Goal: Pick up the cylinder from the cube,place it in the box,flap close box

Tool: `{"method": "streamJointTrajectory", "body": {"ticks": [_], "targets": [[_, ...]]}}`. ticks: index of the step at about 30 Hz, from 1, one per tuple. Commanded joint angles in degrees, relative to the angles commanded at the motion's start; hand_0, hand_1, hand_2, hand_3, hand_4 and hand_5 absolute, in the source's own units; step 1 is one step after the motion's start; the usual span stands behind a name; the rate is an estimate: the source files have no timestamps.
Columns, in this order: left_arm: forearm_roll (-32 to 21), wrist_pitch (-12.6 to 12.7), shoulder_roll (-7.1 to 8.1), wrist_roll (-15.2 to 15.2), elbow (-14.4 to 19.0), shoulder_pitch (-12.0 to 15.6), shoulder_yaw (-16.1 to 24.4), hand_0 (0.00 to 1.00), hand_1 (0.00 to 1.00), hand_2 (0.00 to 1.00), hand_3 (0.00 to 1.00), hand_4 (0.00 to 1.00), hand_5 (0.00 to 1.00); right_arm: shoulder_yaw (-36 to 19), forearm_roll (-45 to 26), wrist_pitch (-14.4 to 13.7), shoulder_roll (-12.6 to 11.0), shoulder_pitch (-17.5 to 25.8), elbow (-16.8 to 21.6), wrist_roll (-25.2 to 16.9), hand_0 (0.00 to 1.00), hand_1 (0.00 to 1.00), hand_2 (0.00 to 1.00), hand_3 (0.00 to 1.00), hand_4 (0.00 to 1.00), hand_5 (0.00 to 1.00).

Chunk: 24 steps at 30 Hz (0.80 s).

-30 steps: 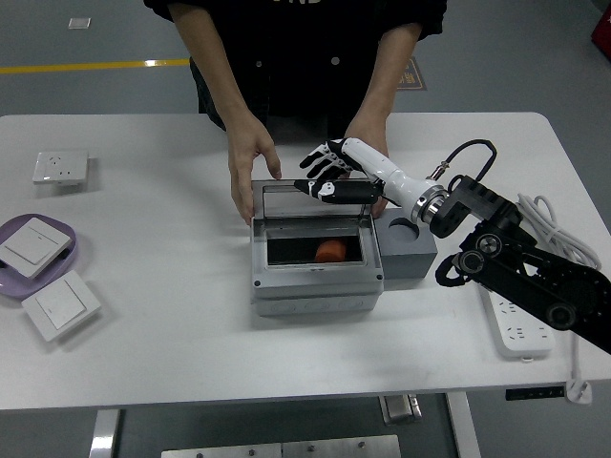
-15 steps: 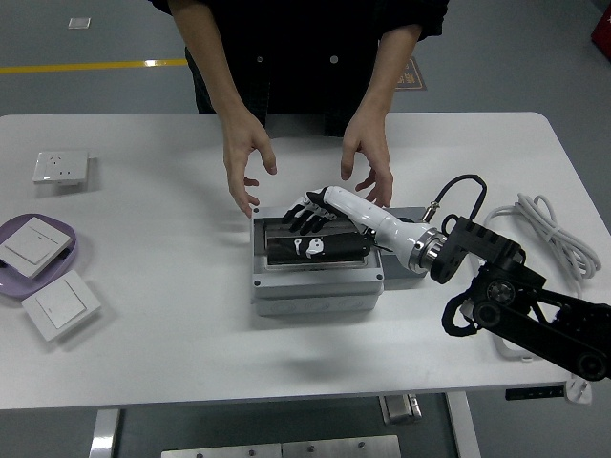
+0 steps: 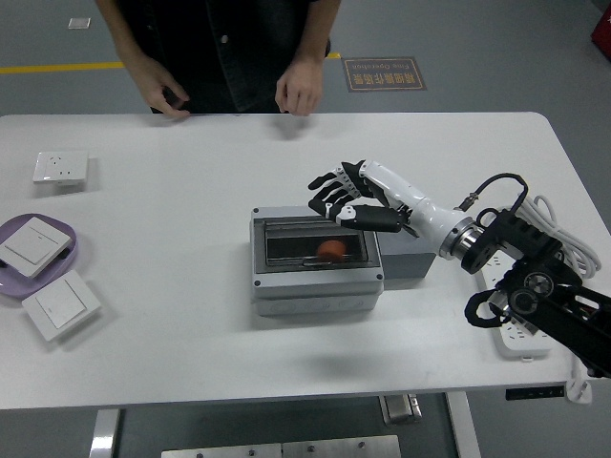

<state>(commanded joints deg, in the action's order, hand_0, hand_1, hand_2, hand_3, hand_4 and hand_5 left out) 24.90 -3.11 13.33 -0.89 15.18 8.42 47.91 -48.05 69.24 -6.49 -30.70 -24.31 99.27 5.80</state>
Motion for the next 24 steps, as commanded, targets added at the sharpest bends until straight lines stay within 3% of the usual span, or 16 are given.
{"method": "streamJointTrajectory", "body": {"ticks": [6, 12, 18, 19, 24], "targets": [[-0.5, 0.0, -0.1, 0.0, -0.1, 0.5, -0.5, 0.615, 0.625, 0.619, 0.641, 0.705, 0.169, -9.4, 1.1, -0.9, 0.3, 5.9, -0.2, -1.4, 0.589, 0.578, 0.6, 0.645, 0.761, 0.494], [-0.8, -0.1, 0.5, 0.1, -0.2, 0.8, -0.6, 0.615, 0.625, 0.619, 0.642, 0.705, 0.169, -17.9, 1.4, 0.9, 2.0, 12.4, -3.2, -2.5, 0.582, 0.574, 0.599, 0.644, 0.755, 0.484], [-1.2, -0.2, 1.06, 0.2, -0.2, 0.9, -0.9, 0.615, 0.625, 0.619, 0.64, 0.705, 0.168, -23.2, 0.5, 0.2, 3.9, 15.0, -5.6, -4.1, 0.58, 0.585, 0.599, 0.643, 0.756, 0.487], [-1.2, -0.2, 1.15, 0.2, -0.2, 0.9, -0.9, 0.615, 0.625, 0.619, 0.641, 0.705, 0.168, -23.6, 0.4, -0.1, 4.2, 15.1, -5.8, -4.2, 0.691, 0.625, 0.625, 0.646, 0.743, 0.489], [-1.4, -0.3, 1.92, 0.3, -0.3, 0.8, -0.8, 0.615, 0.625, 0.619, 0.641, 0.705, 0.168, -25.9, 0.6, -0.8, 5.3, 16.3, -6.5, -4.2, 0.691, 0.625, 0.625, 0.646, 0.743, 0.489]]}}
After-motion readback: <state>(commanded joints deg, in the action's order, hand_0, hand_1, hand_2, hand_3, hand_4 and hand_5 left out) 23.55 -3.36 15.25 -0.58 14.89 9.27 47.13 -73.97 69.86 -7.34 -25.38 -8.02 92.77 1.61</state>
